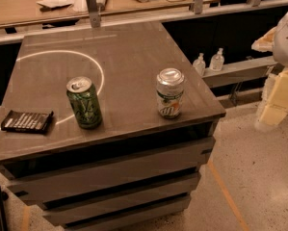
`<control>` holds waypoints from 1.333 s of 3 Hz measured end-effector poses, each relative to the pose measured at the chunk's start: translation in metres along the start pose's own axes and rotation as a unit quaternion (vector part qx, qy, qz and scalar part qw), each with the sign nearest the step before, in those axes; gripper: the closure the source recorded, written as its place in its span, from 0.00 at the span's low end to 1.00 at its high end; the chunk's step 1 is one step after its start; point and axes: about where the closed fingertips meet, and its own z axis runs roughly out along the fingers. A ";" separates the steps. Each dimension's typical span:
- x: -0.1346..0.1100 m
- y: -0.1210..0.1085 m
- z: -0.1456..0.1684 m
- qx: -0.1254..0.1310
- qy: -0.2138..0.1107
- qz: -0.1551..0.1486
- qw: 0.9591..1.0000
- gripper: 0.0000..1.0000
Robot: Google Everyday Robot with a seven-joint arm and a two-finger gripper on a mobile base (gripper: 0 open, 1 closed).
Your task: Pick 7up can
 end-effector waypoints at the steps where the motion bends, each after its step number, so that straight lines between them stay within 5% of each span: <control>1: 0.000 0.000 0.000 0.000 0.000 0.000 1.000 0.00; 2: -0.015 -0.013 0.005 0.000 -0.018 -0.017 1.000 0.00; 3: -0.059 -0.044 0.032 -0.018 -0.062 -0.054 0.996 0.00; 4: -0.108 -0.054 0.058 -0.046 -0.122 -0.079 0.988 0.00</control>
Offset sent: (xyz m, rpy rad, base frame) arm 0.0428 0.0268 0.0000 0.0587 -0.0132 0.1050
